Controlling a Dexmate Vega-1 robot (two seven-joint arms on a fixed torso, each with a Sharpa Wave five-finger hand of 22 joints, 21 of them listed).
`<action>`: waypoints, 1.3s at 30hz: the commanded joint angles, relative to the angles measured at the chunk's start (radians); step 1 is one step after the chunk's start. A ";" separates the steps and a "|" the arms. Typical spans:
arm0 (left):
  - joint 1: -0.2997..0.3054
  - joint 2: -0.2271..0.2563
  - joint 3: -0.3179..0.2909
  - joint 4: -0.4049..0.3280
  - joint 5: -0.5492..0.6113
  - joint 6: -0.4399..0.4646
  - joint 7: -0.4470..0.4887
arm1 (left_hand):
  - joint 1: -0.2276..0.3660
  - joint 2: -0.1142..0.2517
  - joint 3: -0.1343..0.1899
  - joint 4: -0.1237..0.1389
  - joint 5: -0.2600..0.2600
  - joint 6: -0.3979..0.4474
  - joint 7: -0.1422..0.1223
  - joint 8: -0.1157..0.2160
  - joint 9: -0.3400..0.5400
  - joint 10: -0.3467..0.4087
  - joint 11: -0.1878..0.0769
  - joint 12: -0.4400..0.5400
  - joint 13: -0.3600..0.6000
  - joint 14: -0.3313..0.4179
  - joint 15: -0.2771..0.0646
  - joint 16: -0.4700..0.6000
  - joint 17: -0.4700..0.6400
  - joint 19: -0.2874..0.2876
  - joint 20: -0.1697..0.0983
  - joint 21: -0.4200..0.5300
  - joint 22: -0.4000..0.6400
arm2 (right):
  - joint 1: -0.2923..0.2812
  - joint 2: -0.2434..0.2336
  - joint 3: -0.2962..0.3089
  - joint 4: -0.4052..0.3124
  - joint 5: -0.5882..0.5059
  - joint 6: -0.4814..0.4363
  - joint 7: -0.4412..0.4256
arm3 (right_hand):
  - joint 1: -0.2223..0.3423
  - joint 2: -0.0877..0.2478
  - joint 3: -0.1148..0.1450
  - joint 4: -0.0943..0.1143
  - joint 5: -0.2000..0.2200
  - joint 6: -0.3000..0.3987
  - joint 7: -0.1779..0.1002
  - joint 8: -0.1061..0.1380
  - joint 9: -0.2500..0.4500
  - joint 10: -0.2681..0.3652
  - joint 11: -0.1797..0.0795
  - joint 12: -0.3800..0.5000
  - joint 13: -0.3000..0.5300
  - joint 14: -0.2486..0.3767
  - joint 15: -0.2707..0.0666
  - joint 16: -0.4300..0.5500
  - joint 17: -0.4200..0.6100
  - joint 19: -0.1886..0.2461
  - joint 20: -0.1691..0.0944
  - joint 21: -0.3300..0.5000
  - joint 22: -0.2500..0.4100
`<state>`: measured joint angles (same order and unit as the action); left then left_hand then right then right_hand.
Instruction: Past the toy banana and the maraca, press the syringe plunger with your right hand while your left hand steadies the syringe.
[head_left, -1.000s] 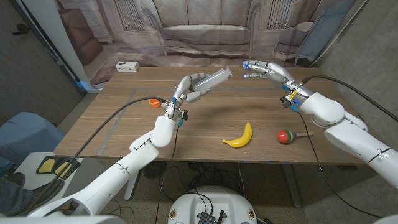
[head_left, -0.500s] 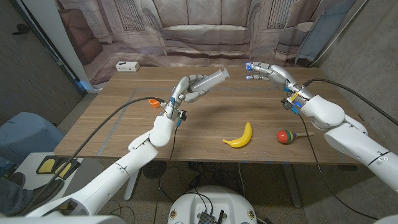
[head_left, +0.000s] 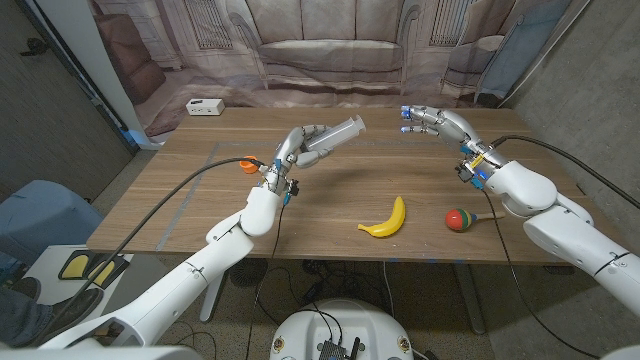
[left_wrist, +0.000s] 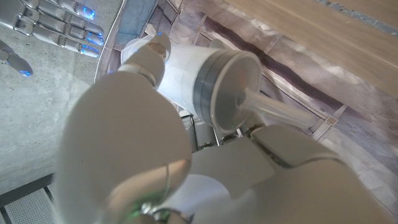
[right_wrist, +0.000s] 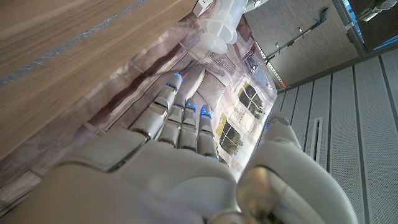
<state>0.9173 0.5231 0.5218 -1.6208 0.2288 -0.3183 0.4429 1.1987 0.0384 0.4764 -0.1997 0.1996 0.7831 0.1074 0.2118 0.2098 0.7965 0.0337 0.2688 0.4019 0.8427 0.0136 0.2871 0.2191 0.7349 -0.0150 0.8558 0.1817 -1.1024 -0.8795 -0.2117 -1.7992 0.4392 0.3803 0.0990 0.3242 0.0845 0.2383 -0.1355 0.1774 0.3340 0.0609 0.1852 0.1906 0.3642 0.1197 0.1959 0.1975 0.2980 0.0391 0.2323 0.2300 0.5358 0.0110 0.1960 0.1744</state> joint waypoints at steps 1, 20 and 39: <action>0.003 0.010 0.013 0.002 -0.008 0.047 0.001 | -0.005 0.065 0.045 0.037 0.005 0.039 -0.030 0.003 0.005 0.073 -0.066 -0.001 0.002 0.128 -0.147 0.003 0.002 0.002 -0.007 0.010 0.000 | -0.043 0.002 0.021 0.000 0.046 -0.002 -0.011 | 0.002 -0.001 -0.004 0.000 -0.002 0.004 0.004 0.005 -0.001 -0.002 0.001 0.002 0.003 -0.001 0.002 -0.006 0.006 -0.003 0.001 0.000 0.002; -0.006 0.025 0.026 0.021 -0.034 0.096 -0.009 | -0.007 0.065 0.045 0.037 0.005 0.035 -0.027 0.000 0.006 0.069 -0.065 -0.006 0.005 0.121 -0.145 0.002 0.004 -0.004 -0.005 0.014 -0.001 | -0.079 0.003 0.042 -0.006 0.059 -0.002 -0.020 | 0.000 -0.001 -0.006 0.002 -0.002 0.007 0.007 0.008 -0.001 -0.002 0.001 0.003 0.003 0.000 0.003 -0.005 0.007 -0.004 0.003 0.001 0.002; 0.003 0.046 0.029 0.019 -0.057 0.160 -0.010 | -0.008 0.065 0.046 0.037 0.005 0.036 -0.026 0.000 0.006 0.069 -0.062 -0.010 0.008 0.121 -0.143 0.002 0.005 -0.009 -0.004 0.019 -0.001 | -0.095 0.014 0.049 0.000 0.061 0.004 -0.028 | 0.000 -0.001 -0.008 0.001 -0.002 0.011 0.007 0.010 -0.001 0.003 0.003 0.005 0.003 0.000 0.004 -0.005 0.007 -0.006 0.004 0.001 0.002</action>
<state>0.9126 0.5554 0.5494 -1.5992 0.1835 -0.1929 0.4339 1.1987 0.0384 0.4763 -0.1996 0.1999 0.7822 0.1065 0.2079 0.2099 0.7965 0.0336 0.2609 0.4062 0.8411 0.0119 0.2855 0.2211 0.7227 -0.0136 0.8694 0.1818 -1.1900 -0.8730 -0.1662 -1.8046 0.4969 0.3780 0.0746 0.3242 0.0845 0.2356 -0.1327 0.1774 0.3393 0.0662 0.1889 0.1859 0.3642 0.1197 0.1962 0.1974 0.2980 0.0392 0.2323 0.2352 0.5323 0.0144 0.1961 0.1743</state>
